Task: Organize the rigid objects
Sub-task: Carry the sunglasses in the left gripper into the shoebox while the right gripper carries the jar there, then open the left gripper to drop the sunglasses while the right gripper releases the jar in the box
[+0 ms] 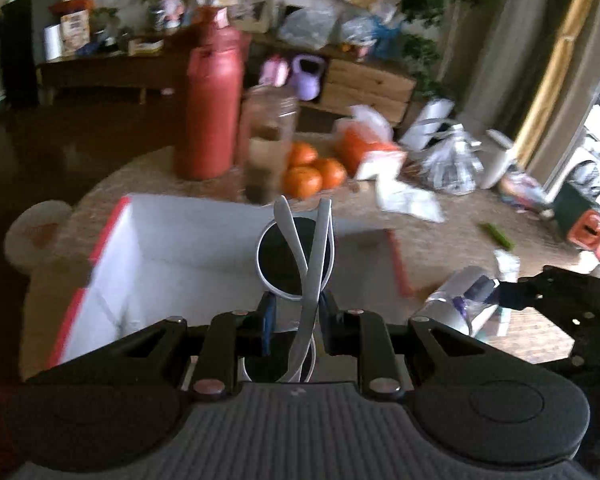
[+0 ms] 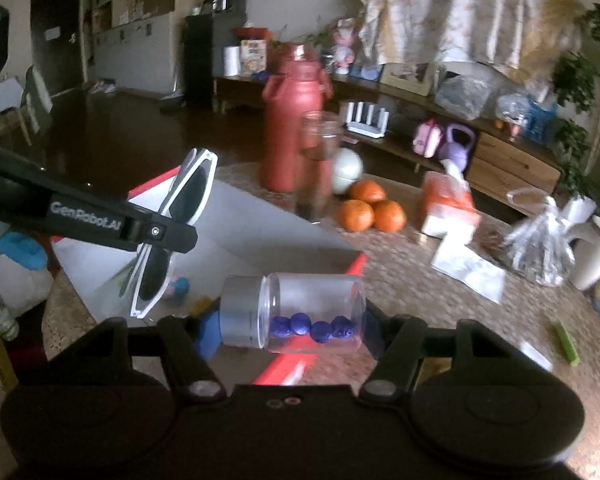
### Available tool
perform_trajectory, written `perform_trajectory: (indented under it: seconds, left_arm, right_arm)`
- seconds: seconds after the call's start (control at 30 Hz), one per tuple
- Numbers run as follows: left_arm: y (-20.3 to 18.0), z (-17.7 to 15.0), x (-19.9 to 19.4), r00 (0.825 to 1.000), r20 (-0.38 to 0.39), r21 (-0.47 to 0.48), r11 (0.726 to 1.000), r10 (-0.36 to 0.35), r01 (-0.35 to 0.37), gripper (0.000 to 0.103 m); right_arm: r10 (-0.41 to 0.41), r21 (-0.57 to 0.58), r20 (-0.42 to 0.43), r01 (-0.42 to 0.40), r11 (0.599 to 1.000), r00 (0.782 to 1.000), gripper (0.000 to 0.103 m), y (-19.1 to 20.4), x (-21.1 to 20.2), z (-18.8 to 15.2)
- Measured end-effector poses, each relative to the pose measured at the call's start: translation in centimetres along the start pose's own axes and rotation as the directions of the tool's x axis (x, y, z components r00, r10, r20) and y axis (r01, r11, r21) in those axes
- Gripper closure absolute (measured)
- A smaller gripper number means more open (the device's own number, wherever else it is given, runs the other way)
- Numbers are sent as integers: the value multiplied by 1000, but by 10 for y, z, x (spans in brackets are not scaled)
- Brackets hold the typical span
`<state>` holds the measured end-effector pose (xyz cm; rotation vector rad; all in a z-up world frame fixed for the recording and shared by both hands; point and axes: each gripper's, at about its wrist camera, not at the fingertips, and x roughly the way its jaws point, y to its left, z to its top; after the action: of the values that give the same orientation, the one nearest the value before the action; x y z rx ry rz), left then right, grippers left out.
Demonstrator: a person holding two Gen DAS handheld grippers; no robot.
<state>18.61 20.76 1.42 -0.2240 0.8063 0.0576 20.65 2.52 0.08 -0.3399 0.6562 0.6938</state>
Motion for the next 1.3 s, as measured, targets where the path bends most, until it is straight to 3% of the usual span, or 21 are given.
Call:
perform_trajectory:
  seconds: [0.27,0.67,0.9,1.0,1.23,1.3]
  left_arm:
    - [39,4,32,995,-64,-17,997,74,-76,81]
    - [60,0,82,977,-171,7,991,130,-131,81]
    - [67,-5,101,961,-239,5,990,137,-140,80]
    - [68,-7,102,961,-242,0,991,133,-137,79]
    - [74,-8,99,956,-256,-42,986,145,-161,79]
    - [74,-7,99,952,-265,-48,984,155,-174,68]
  right_arm:
    - [-11,-30,-69,9,1000,998,37,24,52,12]
    - [-32,-42,-147,26,999,989,36,36,93,11]
    - [-35,-41,-168,28,999,985,34,40,98,6]
    - [-38,-36,-162,33,999,986,26,38,96,5]
    - [-18,-3,-140,18,1000,990,22,33,85,1]
    - [-4,7,-128,5,1000,992,19,32,79,0]
